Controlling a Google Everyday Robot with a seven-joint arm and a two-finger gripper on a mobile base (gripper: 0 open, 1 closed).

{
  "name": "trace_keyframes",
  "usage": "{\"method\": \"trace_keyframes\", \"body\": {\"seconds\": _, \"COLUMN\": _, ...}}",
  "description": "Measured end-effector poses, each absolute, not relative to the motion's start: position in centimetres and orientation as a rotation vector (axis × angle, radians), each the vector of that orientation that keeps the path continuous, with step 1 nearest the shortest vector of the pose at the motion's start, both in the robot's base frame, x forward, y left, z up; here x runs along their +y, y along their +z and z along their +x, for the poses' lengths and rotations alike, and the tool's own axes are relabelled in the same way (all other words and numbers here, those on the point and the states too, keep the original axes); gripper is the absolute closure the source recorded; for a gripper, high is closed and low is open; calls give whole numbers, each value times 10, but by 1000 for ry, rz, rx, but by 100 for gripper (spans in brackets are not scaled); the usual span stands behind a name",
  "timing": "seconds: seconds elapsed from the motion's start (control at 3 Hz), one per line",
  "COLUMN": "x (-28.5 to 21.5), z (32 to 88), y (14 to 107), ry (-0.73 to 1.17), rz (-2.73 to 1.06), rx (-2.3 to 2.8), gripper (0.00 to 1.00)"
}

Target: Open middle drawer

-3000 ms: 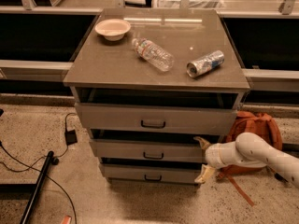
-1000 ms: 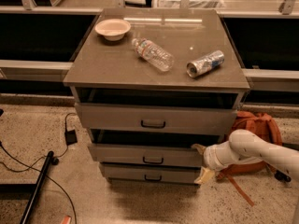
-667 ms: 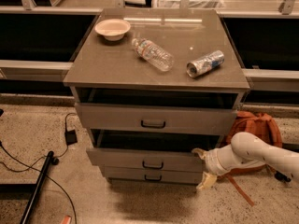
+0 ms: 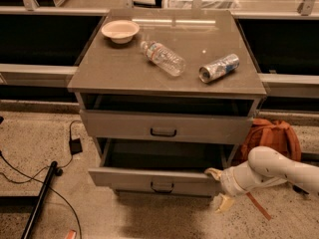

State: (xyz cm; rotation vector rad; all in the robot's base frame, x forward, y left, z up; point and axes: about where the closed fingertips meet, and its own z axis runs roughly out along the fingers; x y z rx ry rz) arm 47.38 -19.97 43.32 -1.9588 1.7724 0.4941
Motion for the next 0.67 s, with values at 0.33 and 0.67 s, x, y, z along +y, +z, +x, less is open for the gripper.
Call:
{"method": "trace_keyframes", "body": {"seconds": 0.33, "x": -201, "z": 452, "y": 437, "ry": 522, "rz": -1980, "rx": 1781, "gripper": 25}}
{"method": "trace_keyframes", "body": {"seconds": 0.67, "x": -201, "z": 427, "y": 445, "ry": 556, "rz": -1983, "rx": 1796, "gripper": 25}}
